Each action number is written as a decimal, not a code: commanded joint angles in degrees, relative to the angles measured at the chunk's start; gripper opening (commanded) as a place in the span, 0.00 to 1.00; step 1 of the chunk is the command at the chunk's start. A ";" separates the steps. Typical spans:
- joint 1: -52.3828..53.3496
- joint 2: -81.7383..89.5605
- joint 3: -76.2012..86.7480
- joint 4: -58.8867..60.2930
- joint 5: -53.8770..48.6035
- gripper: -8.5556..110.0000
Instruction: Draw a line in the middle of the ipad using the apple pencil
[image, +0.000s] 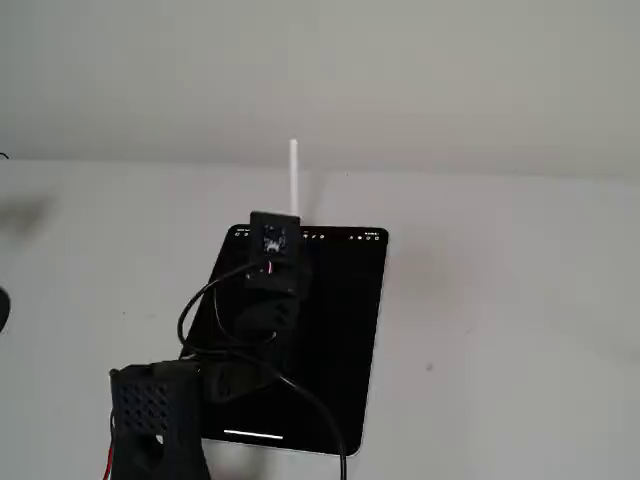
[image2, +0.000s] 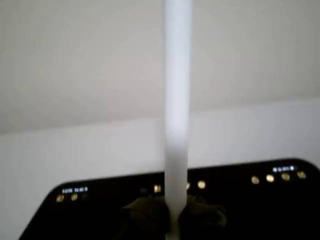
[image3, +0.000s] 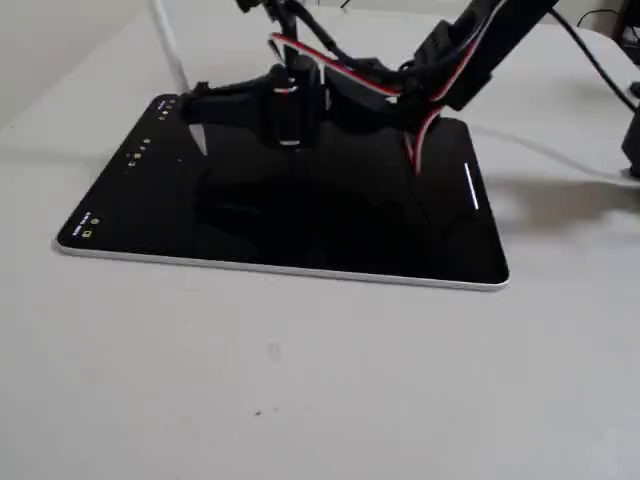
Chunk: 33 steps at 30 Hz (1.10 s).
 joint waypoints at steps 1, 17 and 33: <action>-0.09 2.81 1.32 -3.52 -1.05 0.07; -0.18 3.34 12.22 -14.41 -3.60 0.07; -0.62 3.69 23.73 -23.99 -4.39 0.07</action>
